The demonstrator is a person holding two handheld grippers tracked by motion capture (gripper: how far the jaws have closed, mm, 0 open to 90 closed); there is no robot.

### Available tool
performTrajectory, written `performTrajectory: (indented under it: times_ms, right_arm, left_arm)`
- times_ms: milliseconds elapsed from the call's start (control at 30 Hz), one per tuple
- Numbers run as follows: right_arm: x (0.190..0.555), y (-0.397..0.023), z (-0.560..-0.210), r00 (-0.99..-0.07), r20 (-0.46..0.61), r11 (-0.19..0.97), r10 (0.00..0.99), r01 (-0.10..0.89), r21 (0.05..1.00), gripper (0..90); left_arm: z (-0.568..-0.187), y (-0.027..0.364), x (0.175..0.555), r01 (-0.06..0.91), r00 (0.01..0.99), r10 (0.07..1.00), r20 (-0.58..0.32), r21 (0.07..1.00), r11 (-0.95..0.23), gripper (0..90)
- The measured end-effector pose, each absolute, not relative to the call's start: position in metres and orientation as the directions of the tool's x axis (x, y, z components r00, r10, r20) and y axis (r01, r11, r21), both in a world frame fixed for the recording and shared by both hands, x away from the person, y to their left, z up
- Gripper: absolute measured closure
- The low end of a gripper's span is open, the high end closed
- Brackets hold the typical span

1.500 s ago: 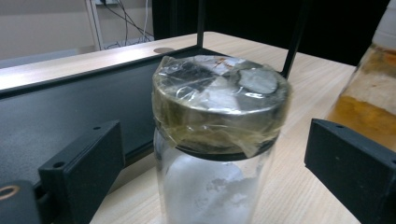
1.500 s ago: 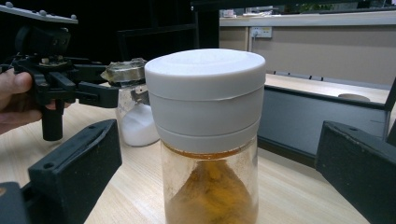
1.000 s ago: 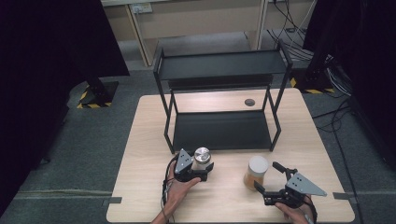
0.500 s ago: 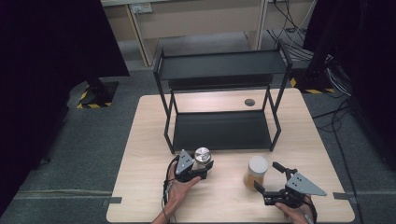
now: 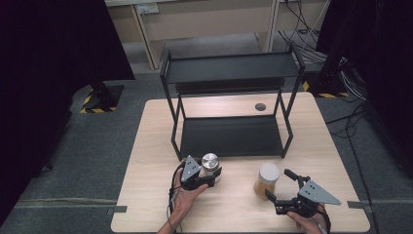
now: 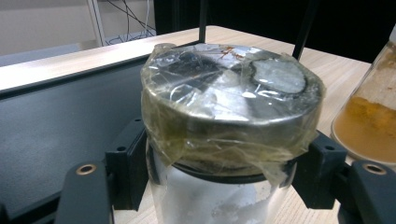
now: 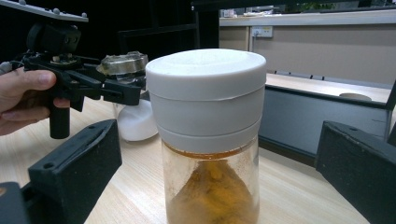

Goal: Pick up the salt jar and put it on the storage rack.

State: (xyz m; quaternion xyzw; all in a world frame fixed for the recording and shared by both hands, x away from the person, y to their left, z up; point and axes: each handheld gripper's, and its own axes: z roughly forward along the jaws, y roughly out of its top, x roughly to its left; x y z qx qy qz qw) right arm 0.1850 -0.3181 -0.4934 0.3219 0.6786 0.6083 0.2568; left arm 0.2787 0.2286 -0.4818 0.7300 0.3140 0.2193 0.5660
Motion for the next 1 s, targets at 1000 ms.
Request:
performTrajectory:
  times_ms: [1000]
  right_arm:
    - [0.185,-0.319,-0.494,-0.661,0.045,0.051,0.749,0.125,0.991,0.8]
  left_arm:
    - [-0.429,0.244,0.286,0.220,0.730,0.681,-0.057,0.963,-0.155,31.1]
